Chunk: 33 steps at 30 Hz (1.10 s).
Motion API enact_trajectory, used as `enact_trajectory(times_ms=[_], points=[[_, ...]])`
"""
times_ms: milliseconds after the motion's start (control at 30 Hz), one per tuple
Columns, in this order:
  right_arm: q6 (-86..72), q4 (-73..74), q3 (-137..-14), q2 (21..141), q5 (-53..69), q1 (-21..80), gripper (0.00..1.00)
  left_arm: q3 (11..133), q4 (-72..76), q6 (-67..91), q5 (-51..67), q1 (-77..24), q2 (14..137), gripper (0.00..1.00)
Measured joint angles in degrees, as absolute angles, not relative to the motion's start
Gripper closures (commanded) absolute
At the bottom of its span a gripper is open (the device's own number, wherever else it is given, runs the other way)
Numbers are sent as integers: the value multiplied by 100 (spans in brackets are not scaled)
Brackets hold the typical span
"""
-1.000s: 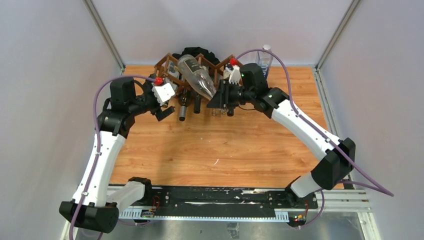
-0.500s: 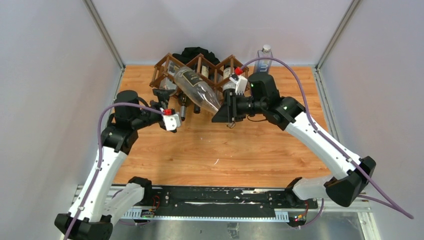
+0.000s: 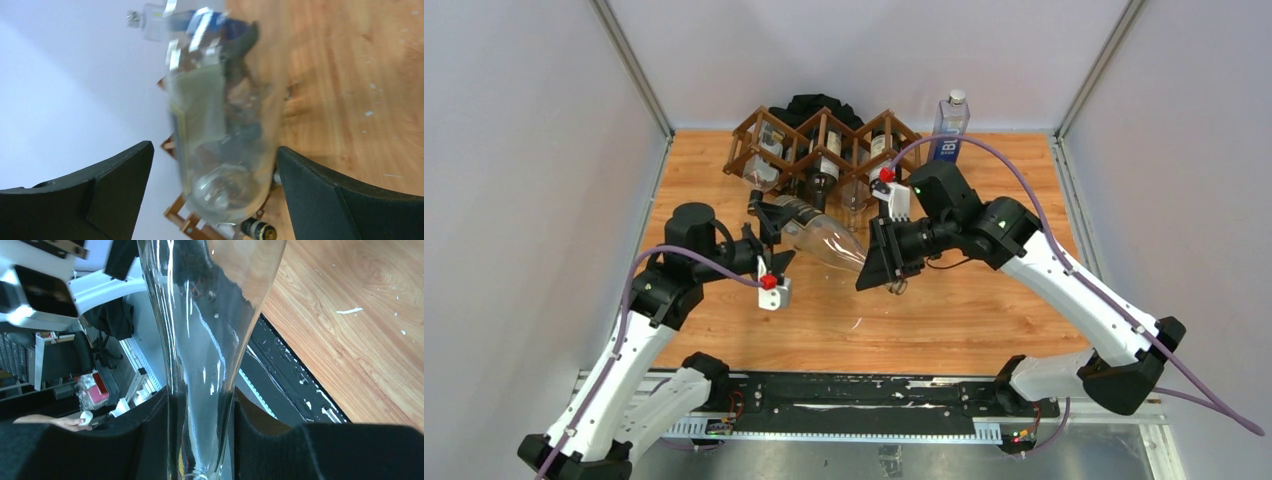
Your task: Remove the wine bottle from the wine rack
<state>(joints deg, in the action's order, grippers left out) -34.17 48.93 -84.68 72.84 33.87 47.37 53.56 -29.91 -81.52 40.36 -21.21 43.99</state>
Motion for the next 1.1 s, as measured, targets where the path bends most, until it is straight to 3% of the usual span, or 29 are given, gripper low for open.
enact_trajectory(times_ms=[267,567,633,667,767,867,900,1100], points=[[-3170,5153,-8678,7456,3411,4943,100,5253,-3575,-8862,3651,-2530,4560,0],[-2906,5168,-8912,7765,3179,5339,100,5450,-3717,-8399,3173,-2565,5175,1],[-2891,5177,-8927,7767,3122,5354,97,5450,-3658,-8302,3103,-2565,5194,8],[-2880,5177,-8930,7767,3105,5354,88,5452,-3645,-8270,3085,-2565,5201,14],[-2827,5170,-8930,7767,3041,5356,46,5452,-3610,-8226,3046,-2565,5214,38],[-2663,4965,-8930,7752,2985,5382,27,5452,-3586,-8208,3017,-2563,5218,92],[-2589,4836,-8927,7719,2947,5411,24,5450,-3594,-8160,3000,-2563,5227,100],[-2346,4368,-8927,7487,2591,5446,12,5131,-2738,-7697,2853,-2565,5078,100]])
